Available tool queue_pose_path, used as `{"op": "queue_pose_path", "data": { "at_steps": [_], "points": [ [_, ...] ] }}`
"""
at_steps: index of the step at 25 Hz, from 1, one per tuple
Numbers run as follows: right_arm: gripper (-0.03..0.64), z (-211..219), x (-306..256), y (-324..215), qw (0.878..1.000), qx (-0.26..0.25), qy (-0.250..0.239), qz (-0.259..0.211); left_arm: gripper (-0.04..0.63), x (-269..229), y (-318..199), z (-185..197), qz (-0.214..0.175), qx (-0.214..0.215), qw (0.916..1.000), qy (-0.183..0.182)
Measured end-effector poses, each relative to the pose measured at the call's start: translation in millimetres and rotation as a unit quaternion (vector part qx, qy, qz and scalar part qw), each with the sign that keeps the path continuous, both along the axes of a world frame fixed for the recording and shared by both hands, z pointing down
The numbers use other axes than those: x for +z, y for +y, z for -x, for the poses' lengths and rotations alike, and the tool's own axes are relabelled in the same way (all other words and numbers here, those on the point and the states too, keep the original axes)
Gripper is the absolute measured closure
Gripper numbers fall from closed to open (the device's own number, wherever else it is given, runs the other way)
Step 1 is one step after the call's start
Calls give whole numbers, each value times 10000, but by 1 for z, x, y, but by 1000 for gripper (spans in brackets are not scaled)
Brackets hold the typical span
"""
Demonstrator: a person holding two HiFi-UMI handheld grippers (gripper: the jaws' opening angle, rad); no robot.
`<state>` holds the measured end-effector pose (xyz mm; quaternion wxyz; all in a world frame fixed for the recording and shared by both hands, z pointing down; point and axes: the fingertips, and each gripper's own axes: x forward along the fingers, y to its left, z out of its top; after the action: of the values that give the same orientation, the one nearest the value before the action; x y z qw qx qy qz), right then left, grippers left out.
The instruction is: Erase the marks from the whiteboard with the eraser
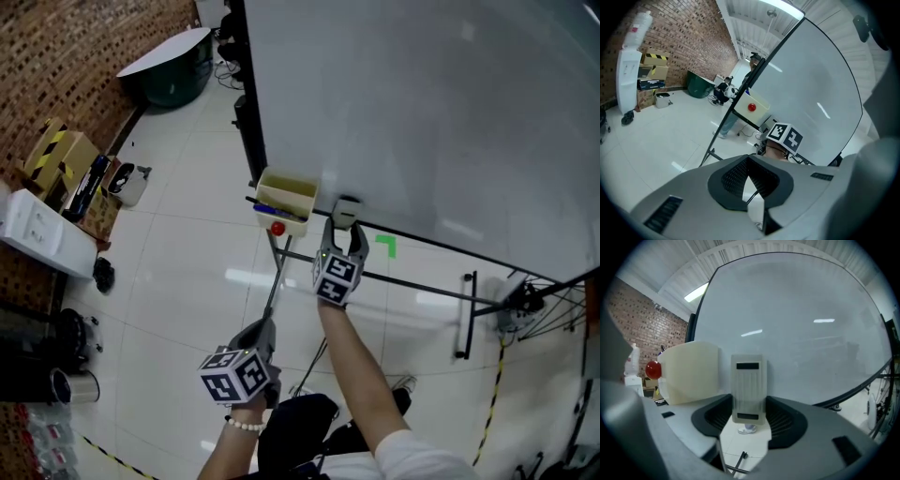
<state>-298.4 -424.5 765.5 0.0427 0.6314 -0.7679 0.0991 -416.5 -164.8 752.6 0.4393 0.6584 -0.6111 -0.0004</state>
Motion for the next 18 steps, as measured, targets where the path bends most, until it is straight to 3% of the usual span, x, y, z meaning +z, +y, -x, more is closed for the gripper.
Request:
{"op": "queue_pose_path", "data": {
  "at_steps": [10,14,18],
  "points": [
    [365,28,-11,5,9970,-683,359,-42,599,-9,38,30,112,-293,9995,-55],
    [365,-1,-12,23,9951,-970,142,-80,598,-11,64,19,55,-505,9986,-124],
    [365,-38,-48,81,9904,-1292,-492,-55,600,-34,94,10,-247,-625,9977,-111]
  ]
}}
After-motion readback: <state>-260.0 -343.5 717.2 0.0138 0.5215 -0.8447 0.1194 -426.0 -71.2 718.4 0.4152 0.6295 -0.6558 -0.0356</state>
